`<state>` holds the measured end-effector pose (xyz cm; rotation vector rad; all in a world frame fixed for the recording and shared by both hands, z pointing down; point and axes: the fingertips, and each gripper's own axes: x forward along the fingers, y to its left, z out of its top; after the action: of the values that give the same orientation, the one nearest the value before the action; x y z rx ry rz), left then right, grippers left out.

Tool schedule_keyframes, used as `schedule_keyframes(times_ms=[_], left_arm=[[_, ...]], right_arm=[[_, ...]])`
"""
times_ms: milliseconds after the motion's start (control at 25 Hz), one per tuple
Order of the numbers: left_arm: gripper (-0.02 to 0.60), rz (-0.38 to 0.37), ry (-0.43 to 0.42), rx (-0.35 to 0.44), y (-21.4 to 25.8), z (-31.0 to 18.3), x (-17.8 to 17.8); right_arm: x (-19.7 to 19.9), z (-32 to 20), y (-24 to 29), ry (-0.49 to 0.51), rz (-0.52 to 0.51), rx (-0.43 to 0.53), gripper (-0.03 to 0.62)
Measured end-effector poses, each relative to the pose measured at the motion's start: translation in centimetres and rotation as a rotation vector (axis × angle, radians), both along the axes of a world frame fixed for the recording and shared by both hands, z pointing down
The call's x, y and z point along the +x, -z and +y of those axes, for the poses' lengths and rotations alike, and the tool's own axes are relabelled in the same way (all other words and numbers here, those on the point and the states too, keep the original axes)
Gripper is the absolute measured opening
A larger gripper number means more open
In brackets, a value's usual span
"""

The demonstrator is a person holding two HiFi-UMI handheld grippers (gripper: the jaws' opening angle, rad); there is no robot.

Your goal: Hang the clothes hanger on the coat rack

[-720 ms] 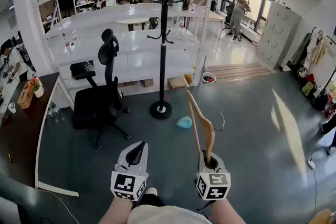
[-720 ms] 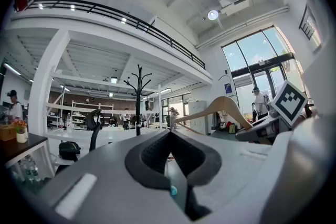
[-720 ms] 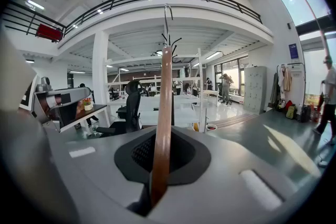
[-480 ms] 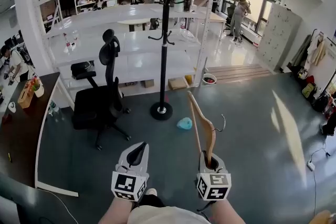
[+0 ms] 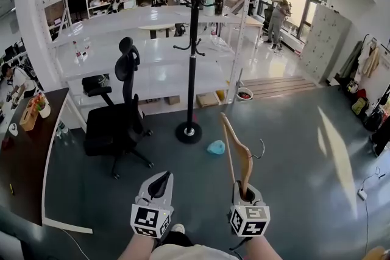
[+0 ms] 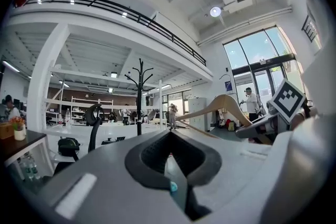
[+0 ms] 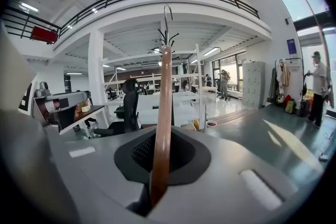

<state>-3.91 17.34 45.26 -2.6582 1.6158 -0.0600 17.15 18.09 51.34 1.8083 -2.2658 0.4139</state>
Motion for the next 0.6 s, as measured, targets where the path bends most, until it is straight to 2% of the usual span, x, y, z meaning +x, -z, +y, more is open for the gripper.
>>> schedule_keyframes(times_ms=[200, 600], left_arm=[[0.000, -0.002, -0.001, -0.013, -0.2, -3.0, -1.6], [0.000, 0.012, -0.004, -0.010, 0.7, -12.0, -7.9]], right_arm=[[-0.6, -2.8, -0.5, -0.031, -0.014, -0.027, 0.028], [-4.0, -11.4, 0.9, -0.105, 0.000, -0.010, 0.028]])
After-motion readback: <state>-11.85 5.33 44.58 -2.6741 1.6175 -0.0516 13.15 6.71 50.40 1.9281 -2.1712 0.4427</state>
